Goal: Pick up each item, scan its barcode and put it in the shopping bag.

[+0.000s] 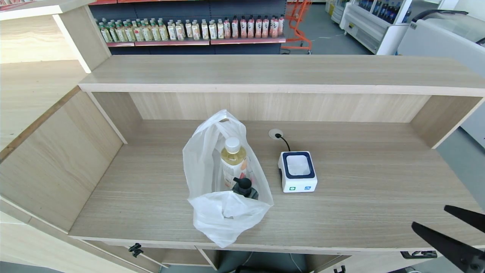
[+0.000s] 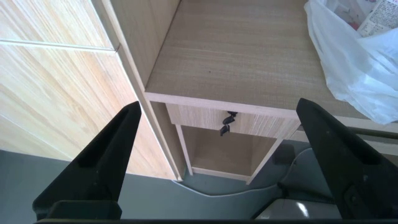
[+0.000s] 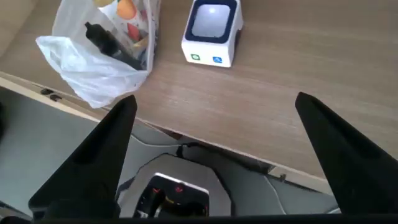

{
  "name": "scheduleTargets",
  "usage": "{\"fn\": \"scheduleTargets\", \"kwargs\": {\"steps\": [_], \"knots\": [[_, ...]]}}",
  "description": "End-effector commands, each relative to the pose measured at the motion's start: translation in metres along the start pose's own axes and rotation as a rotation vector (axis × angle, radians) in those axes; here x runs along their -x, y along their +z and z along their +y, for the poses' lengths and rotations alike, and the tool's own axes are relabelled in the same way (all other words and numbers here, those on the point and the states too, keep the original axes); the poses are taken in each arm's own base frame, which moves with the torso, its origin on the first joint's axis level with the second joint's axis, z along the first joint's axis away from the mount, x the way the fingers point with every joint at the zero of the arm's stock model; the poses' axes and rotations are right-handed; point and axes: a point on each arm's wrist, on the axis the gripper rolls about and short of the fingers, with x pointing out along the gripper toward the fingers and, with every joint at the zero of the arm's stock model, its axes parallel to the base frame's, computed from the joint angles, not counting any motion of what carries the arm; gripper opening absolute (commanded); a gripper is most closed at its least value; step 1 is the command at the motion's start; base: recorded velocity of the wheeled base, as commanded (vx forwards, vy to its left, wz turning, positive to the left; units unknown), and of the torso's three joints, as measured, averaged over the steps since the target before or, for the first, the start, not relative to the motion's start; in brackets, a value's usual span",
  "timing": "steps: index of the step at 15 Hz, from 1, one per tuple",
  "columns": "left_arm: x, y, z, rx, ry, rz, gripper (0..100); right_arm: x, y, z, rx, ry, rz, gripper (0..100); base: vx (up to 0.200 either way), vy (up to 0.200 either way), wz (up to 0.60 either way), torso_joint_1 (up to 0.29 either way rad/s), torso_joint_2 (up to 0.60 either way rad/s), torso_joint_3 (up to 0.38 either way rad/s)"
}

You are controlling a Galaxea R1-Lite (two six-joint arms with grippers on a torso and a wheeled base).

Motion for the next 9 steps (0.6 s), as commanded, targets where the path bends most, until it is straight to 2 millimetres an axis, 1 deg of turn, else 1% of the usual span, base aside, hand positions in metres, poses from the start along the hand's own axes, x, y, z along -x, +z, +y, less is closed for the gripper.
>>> {"fn": "scheduleTargets", "kwargs": {"steps": [1,3,4,6,9], "knots": [[0.000,0.000,0.000,0.000,0.001,0.000,100,0.071,-0.098,0.007,0.030,-0.255,-0.120,100,0.000,0.000,0.00,0.000,0.00,0.000],[0.000,0.000,0.000,0.000,0.001,0.000,100,0.080,-0.103,0.010,0.063,-0.267,-0.198,100,0.000,0.000,0.00,0.000,0.00,0.000],[0.000,0.000,0.000,0.000,0.001,0.000,100,0.081,-0.103,0.011,0.115,-0.314,-0.218,100,0.000,0.000,0.00,0.000,0.00,0.000],[0.000,0.000,0.000,0.000,0.001,0.000,100,0.082,-0.103,0.008,0.128,-0.439,-0.214,100,0.000,0.000,0.00,0.000,0.00,0.000],[0.000,0.000,0.000,0.000,0.001,0.000,100,0.082,-0.103,0.008,0.127,-0.436,-0.216,100,0.000,0.000,0.00,0.000,0.00,0.000]]}}
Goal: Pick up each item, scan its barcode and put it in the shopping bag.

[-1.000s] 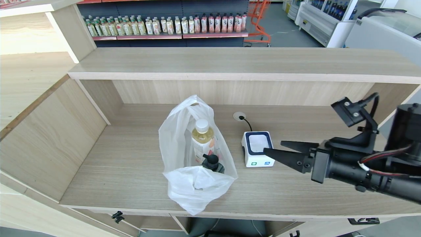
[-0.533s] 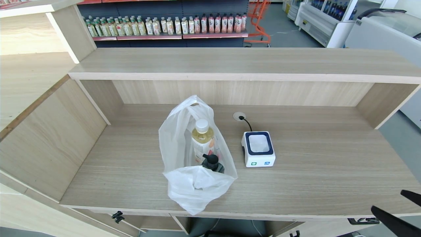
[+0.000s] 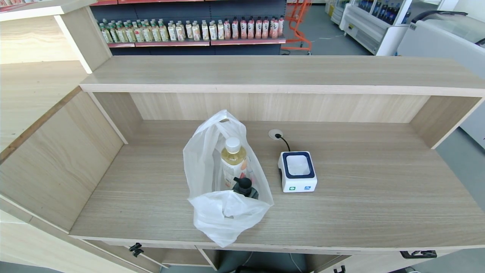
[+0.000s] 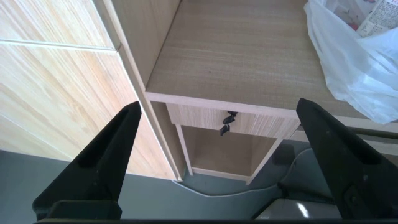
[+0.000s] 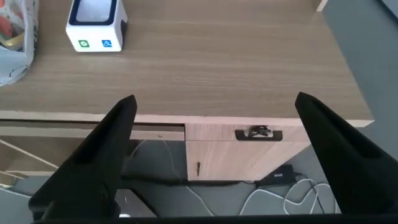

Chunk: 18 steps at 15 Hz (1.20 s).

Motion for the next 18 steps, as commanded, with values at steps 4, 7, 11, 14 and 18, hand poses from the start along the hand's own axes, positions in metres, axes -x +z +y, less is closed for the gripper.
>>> {"fn": "scheduleTargets", "kwargs": {"steps": [4,7,11,14,18], "knots": [[0.0000,0.0000,0.0000,0.000,0.000,0.000,100,0.0025,-0.0023,0.0018,-0.089,0.066,-0.029,100,0.000,0.000,0.00,0.000,0.00,0.000],[0.0000,0.0000,0.0000,0.000,0.000,0.000,100,0.0026,-0.0025,0.0020,-0.030,0.073,-0.032,100,0.000,0.000,0.00,0.000,0.00,0.000],[0.0000,0.0000,0.0000,0.000,0.000,0.000,100,0.0025,-0.0026,0.0020,-0.015,0.074,-0.034,100,0.000,0.000,0.00,0.000,0.00,0.000],[0.0000,0.0000,0.0000,0.000,0.000,0.000,100,0.0025,-0.0024,0.0020,-0.058,0.073,-0.034,100,0.000,0.000,0.00,0.000,0.00,0.000],[0.0000,0.0000,0.0000,0.000,0.000,0.000,100,0.0027,-0.0018,0.0019,-0.139,0.073,-0.034,100,0.000,0.000,0.00,0.000,0.00,0.000]]}}
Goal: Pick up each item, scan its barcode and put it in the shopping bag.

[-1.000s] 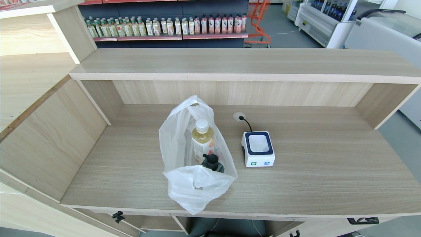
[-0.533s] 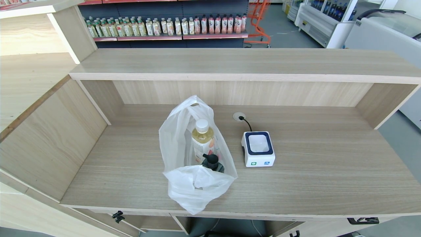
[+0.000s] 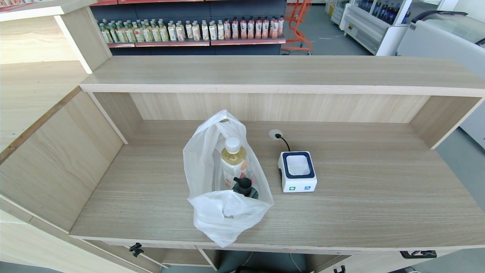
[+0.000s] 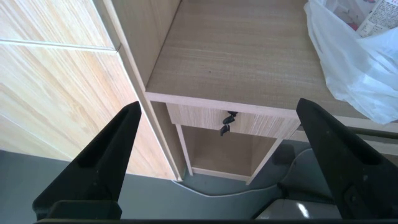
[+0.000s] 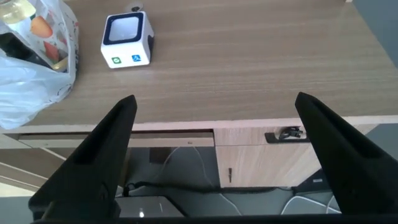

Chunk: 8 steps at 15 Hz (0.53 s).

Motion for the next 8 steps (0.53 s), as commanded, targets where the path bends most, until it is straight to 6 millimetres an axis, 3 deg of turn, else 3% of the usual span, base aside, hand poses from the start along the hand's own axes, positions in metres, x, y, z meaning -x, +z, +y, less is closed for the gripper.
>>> {"fn": "scheduleTargets", "kwargs": {"steps": [1,8], "knots": [[0.0000,0.0000,0.0000,0.000,0.000,0.000,100,-0.0003,0.0002,0.0000,0.002,0.000,0.003,100,0.000,0.000,0.00,0.000,0.00,0.000],[0.0000,0.0000,0.0000,0.000,0.000,0.000,100,-0.0002,0.0006,0.0000,-0.004,0.000,0.002,100,0.000,0.000,0.00,0.000,0.00,0.000]]}}
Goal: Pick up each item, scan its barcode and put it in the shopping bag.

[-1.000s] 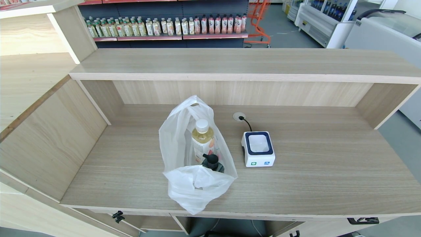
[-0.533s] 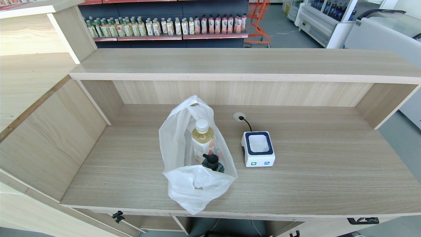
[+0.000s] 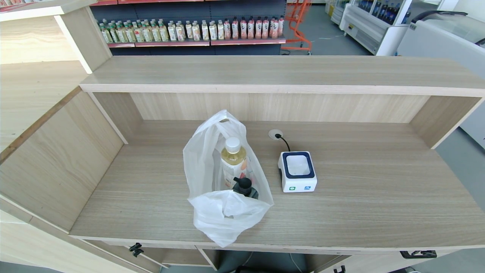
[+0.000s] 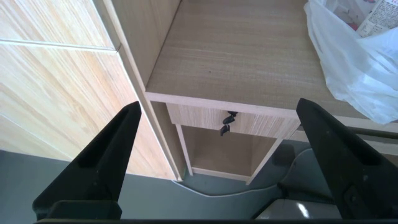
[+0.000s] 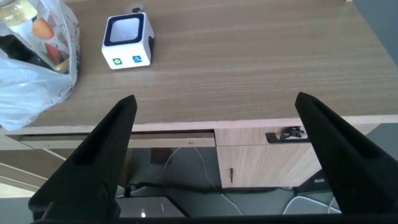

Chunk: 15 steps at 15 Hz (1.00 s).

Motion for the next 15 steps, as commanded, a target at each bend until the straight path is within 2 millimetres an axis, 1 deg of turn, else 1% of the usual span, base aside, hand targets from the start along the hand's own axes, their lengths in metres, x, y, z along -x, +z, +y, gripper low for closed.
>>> {"fn": "scheduleTargets", "kwargs": {"steps": [1,3,4,14,15], "knots": [[0.0000,0.0000,0.0000,0.000,0.001,0.000,100,-0.0003,0.0001,0.0000,0.000,0.000,0.003,100,0.000,0.000,0.00,0.000,0.00,0.000],[0.0000,0.0000,0.0000,0.000,0.001,0.000,100,-0.0005,-0.0006,-0.0002,0.008,-0.006,0.005,100,0.000,0.000,0.00,0.000,0.00,0.000],[0.0000,0.0000,0.0000,0.000,0.001,0.000,100,-0.0005,-0.0006,-0.0002,0.022,-0.006,0.005,0,0.000,0.000,0.00,0.000,0.00,0.000],[0.0000,0.0000,0.0000,0.005,0.001,0.000,100,-0.0005,-0.0006,0.0000,0.042,0.000,0.005,0,0.000,0.000,0.00,0.000,0.00,0.000],[0.0000,0.0000,0.0000,0.002,0.001,0.000,100,-0.0005,-0.0006,0.0000,0.042,0.000,0.005,0,0.000,-0.200,0.00,0.002,0.00,0.002]]}}
